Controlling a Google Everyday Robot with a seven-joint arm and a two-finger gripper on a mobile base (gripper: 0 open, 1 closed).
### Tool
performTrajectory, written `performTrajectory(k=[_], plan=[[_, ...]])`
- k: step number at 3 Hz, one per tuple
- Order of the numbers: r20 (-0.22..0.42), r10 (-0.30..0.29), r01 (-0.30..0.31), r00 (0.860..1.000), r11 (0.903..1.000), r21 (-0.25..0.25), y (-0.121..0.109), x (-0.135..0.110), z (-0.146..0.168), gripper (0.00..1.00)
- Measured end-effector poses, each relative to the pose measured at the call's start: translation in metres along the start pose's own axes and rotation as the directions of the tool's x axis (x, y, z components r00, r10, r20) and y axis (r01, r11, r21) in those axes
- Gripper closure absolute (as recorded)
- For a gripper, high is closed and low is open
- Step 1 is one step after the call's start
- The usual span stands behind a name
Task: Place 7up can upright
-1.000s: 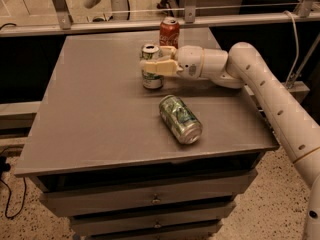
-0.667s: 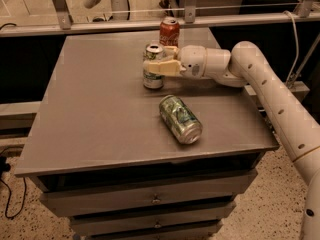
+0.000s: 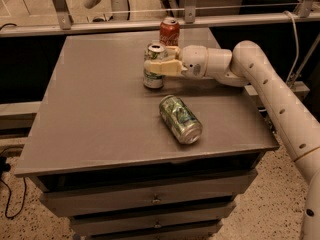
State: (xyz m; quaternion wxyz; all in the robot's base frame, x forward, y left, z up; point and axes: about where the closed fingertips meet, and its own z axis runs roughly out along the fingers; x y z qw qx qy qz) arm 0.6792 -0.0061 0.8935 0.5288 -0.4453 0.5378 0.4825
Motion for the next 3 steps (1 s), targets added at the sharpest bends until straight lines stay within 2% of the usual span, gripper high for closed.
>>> performTrajectory(k=[1, 2, 3], plan=[[0.0, 0.0, 0.0, 1.0, 1.0, 0.0, 0.0, 0.0, 0.0, 0.13], [-0.043, -0.017, 0.017, 0.999, 0.9998, 0.013, 0.003, 0.004, -0.013, 0.0], [-0.079, -0.034, 0.036, 0.996, 0.9988, 0.031, 0.005, 0.005, -0.027, 0.0]])
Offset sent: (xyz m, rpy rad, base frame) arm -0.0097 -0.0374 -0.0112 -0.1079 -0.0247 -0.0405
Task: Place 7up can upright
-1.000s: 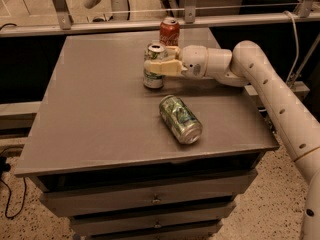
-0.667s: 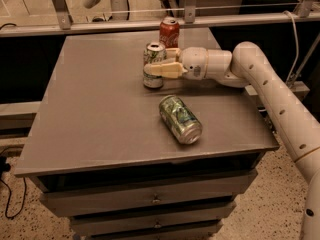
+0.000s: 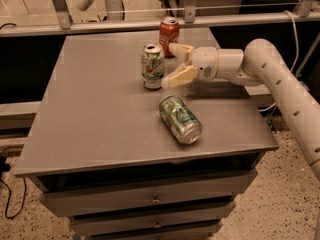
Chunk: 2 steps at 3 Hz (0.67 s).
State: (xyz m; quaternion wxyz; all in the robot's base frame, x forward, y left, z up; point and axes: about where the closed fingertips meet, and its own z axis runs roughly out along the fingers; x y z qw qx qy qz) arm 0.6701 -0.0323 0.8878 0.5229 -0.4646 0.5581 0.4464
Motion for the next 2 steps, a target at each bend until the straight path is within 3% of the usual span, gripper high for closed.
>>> performTrajectory(k=[1, 2], plan=[[-0.062, -0.03, 0.033, 0.998, 0.9984, 0.045, -0.001, -0.004, -0.026, 0.0], [-0.141, -0.058, 0.078, 0.988, 0.9871, 0.14, -0.002, -0.015, -0.077, 0.0]])
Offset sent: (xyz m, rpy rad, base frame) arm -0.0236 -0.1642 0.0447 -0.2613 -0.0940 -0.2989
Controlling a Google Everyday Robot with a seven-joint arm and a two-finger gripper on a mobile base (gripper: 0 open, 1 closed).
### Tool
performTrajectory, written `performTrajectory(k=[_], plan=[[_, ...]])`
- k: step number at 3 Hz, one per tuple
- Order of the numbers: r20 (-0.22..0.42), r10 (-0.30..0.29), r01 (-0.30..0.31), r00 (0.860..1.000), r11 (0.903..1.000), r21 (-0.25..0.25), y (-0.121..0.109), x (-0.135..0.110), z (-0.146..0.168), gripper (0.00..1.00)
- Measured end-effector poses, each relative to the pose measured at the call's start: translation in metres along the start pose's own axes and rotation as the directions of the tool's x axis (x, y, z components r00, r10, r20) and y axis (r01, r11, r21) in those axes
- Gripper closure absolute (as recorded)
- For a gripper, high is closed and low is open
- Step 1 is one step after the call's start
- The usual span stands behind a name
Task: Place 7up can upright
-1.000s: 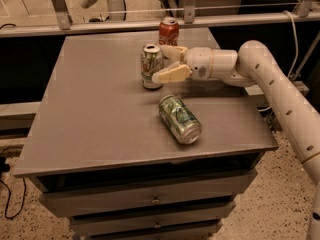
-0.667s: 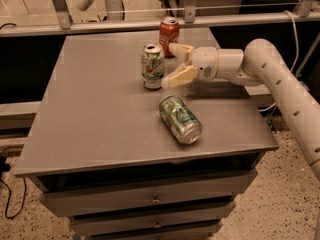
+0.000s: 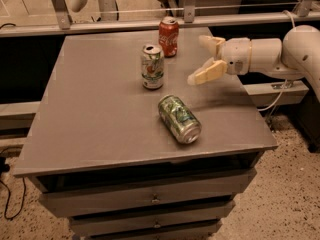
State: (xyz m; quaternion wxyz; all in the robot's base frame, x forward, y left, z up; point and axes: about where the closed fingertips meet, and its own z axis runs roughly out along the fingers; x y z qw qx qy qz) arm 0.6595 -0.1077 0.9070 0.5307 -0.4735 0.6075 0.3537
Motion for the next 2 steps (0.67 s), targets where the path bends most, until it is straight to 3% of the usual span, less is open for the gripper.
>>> performTrajectory(k=[1, 2], plan=[[-0.088, -0.012, 0.026, 0.996, 0.9884, 0.15, -0.0016, -0.0094, -0.0676, 0.0], [-0.088, -0.013, 0.026, 0.996, 0.9884, 0.149, -0.0016, -0.0095, -0.0675, 0.0]])
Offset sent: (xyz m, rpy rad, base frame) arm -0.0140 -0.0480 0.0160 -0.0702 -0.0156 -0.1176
